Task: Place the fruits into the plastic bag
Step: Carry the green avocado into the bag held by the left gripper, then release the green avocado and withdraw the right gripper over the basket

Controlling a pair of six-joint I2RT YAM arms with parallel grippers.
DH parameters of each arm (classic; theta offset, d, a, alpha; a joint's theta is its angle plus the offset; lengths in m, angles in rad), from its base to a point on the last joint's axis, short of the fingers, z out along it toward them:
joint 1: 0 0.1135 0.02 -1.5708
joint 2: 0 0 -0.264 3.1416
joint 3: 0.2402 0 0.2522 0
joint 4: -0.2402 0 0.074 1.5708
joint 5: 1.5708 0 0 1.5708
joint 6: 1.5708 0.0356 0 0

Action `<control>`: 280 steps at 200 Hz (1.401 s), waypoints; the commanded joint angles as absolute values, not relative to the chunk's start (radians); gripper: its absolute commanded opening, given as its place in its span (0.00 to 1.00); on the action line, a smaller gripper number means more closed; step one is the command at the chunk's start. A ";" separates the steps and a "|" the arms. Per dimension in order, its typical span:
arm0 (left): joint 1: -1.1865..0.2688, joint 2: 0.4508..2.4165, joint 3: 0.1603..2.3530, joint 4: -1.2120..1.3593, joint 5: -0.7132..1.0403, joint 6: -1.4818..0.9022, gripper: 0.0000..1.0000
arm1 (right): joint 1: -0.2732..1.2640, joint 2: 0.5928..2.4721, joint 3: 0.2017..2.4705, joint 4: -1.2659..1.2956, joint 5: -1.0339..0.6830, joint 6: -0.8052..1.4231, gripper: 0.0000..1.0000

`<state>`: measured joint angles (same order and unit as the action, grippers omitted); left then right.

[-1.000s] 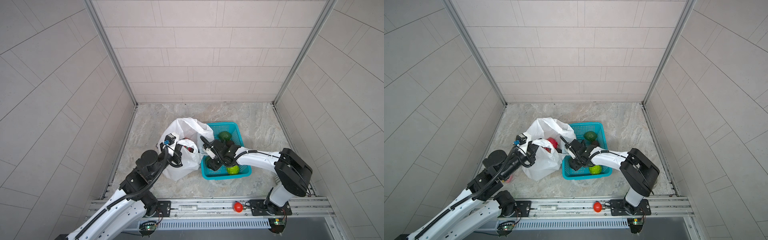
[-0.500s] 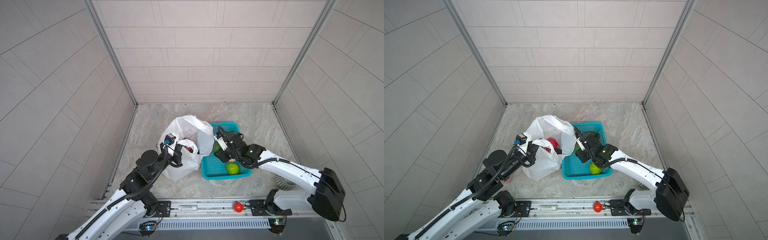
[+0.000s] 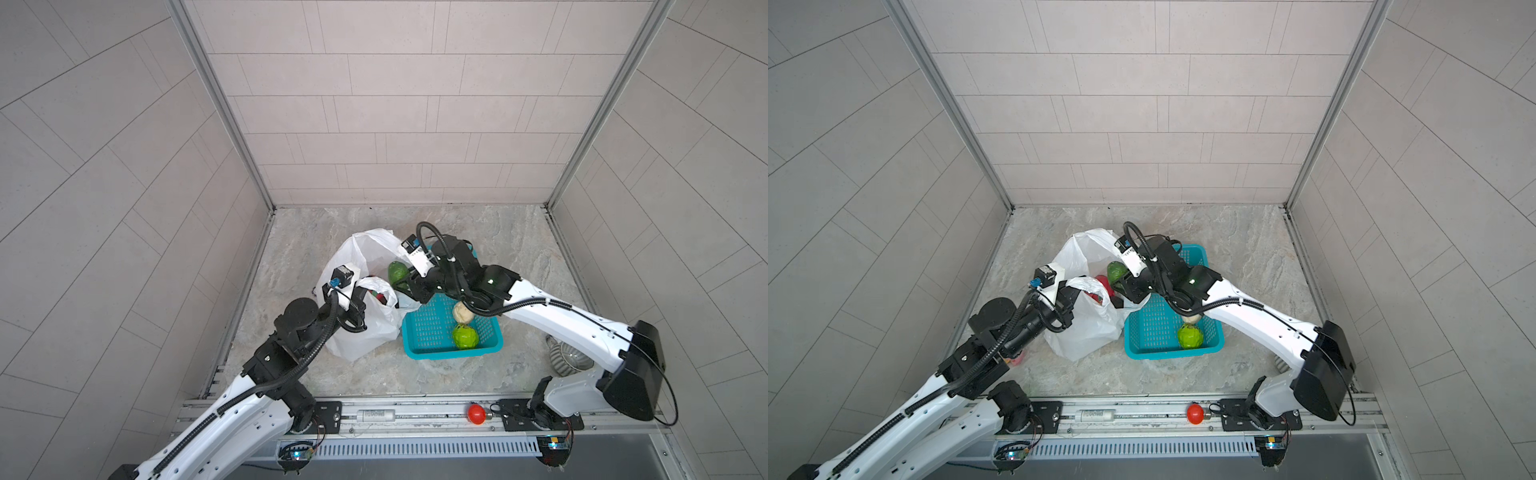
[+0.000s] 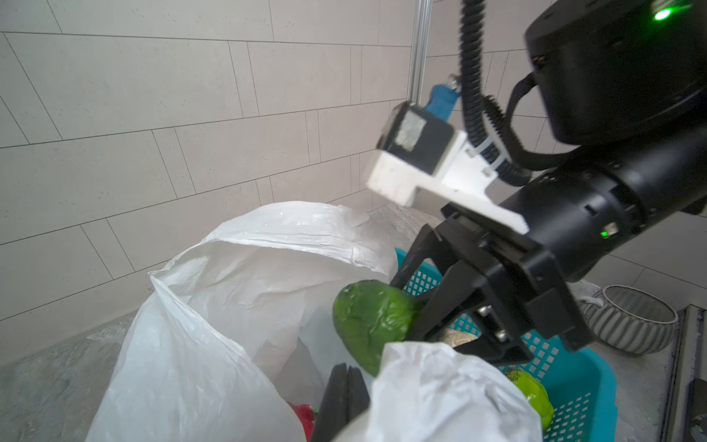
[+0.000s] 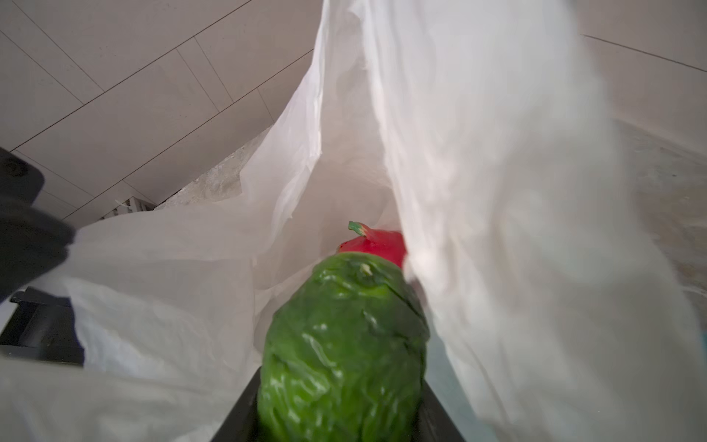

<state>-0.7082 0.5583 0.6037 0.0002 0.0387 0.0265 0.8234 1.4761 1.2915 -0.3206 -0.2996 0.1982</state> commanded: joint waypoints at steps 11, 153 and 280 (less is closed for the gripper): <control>-0.709 0.492 0.618 -0.029 0.050 0.041 0.00 | 0.855 1.633 1.403 -0.352 -0.369 0.167 0.39; -0.709 0.505 0.632 -0.039 0.084 0.024 0.00 | 0.950 1.879 1.543 -0.535 -0.426 0.127 0.75; -0.708 0.533 0.609 0.022 0.062 -0.016 0.00 | 0.712 1.408 1.314 -0.503 -0.366 0.095 0.85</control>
